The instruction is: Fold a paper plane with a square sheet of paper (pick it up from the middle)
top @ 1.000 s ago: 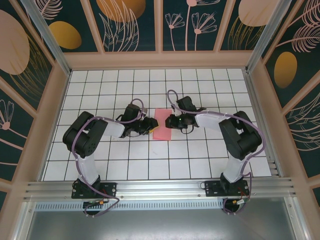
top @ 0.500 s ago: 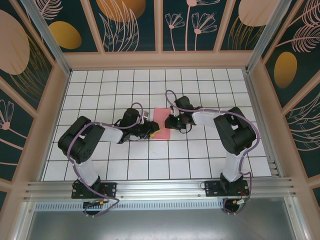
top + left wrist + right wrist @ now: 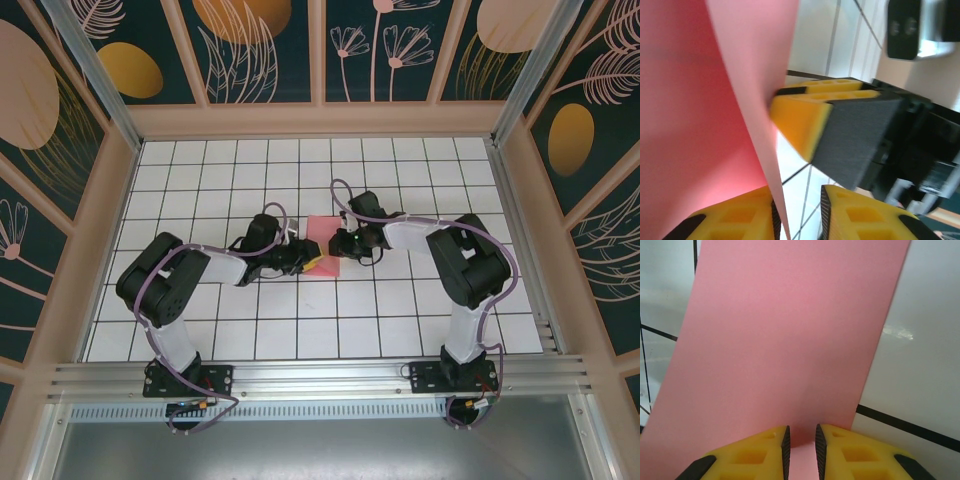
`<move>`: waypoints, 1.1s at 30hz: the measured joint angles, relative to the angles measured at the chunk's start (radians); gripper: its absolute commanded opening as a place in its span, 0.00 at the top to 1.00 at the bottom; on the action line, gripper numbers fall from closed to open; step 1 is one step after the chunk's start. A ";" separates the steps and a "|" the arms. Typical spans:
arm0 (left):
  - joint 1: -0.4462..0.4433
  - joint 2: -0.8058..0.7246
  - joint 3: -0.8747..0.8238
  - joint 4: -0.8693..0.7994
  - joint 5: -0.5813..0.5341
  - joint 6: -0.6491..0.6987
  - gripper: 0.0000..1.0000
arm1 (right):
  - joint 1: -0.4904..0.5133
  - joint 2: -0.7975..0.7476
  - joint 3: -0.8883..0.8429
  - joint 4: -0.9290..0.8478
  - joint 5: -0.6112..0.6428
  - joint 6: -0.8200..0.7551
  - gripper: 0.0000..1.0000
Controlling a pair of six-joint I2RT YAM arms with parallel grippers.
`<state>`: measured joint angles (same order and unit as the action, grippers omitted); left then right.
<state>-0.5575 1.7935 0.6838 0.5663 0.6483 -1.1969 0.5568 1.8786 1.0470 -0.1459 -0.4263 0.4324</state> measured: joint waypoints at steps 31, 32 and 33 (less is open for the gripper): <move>0.000 0.000 0.010 -0.090 -0.050 0.051 0.73 | 0.042 -0.025 -0.006 -0.042 0.011 0.046 0.94; 0.000 0.000 0.010 -0.085 -0.048 0.048 0.73 | 0.037 -0.024 -0.006 -0.043 0.021 0.045 0.93; 0.000 0.000 0.010 -0.081 -0.047 0.043 0.72 | 0.035 -0.023 -0.006 -0.048 0.030 0.046 0.93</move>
<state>-0.5575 1.7939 0.6941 0.4854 0.6018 -1.1538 0.5915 1.8553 1.0409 -0.1940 -0.3965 0.4782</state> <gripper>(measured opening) 0.271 0.068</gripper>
